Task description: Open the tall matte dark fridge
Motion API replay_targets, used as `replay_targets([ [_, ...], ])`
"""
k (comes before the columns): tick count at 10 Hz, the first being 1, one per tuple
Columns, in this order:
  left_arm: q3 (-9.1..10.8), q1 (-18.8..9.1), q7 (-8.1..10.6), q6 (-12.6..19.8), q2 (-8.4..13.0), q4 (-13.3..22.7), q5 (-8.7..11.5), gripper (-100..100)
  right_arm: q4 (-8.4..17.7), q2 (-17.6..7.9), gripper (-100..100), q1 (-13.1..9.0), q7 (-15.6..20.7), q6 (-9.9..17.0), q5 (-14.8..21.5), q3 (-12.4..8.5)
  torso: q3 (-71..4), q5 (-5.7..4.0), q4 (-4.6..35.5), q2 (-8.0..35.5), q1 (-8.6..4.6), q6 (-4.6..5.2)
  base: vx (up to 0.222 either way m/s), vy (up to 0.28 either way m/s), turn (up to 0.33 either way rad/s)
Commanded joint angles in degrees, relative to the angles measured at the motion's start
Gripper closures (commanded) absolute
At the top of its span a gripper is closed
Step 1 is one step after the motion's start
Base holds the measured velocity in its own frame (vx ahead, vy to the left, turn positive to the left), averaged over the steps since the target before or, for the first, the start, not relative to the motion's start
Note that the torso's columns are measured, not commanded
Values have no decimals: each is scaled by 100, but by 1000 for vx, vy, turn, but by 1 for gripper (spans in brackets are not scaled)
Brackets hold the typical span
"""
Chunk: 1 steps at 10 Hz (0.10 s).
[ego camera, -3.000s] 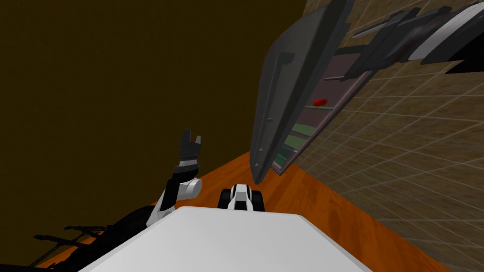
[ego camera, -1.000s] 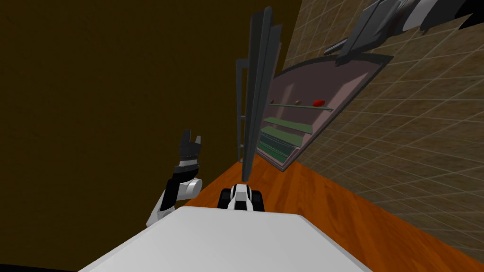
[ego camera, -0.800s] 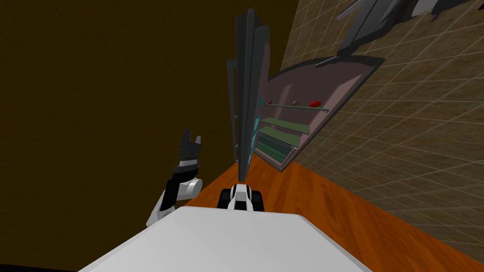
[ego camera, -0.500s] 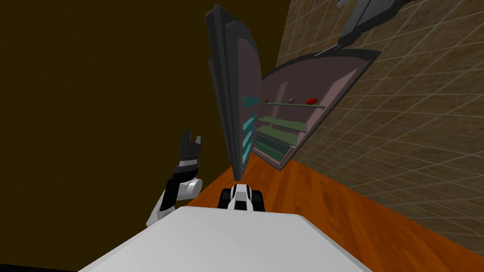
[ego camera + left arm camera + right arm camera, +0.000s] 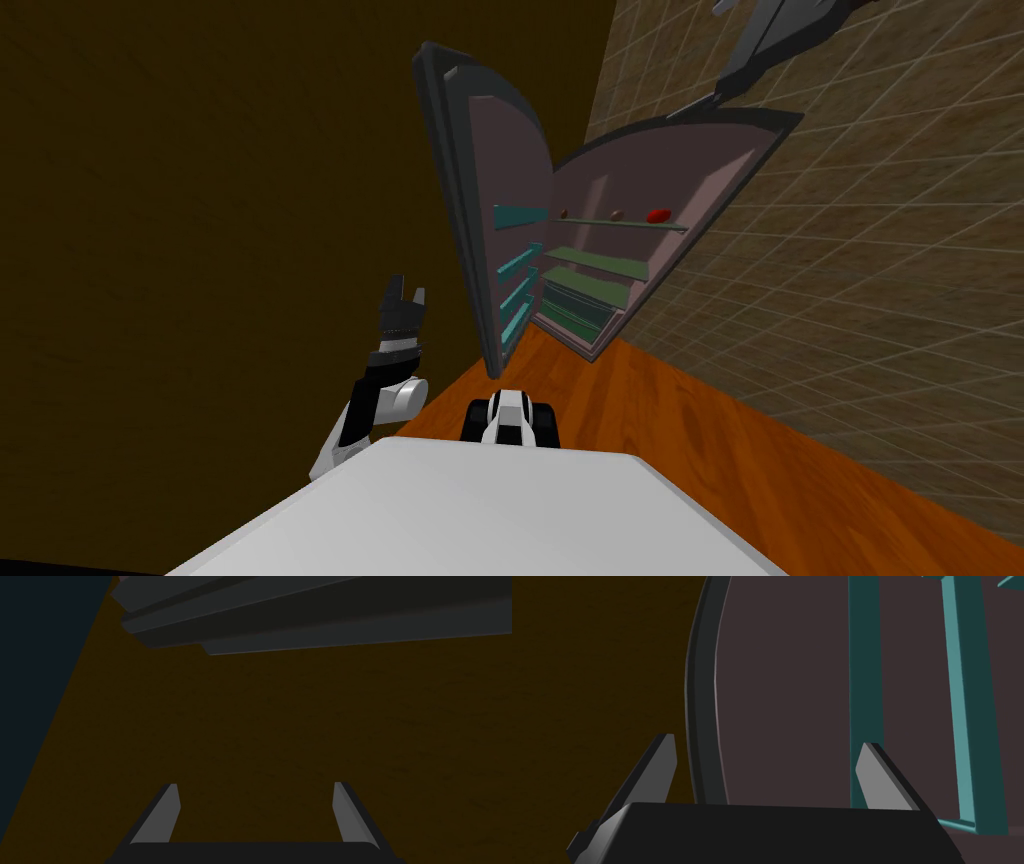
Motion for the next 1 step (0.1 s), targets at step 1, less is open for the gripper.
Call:
replay_targets([
  [1, 0, 0, 0, 0, 0, 0, 0, 0, 0, 0, 0, 0, 0, 0, 0, 0, -1, 0, -1, -1, 0, 0, 0, 0, 0],
])
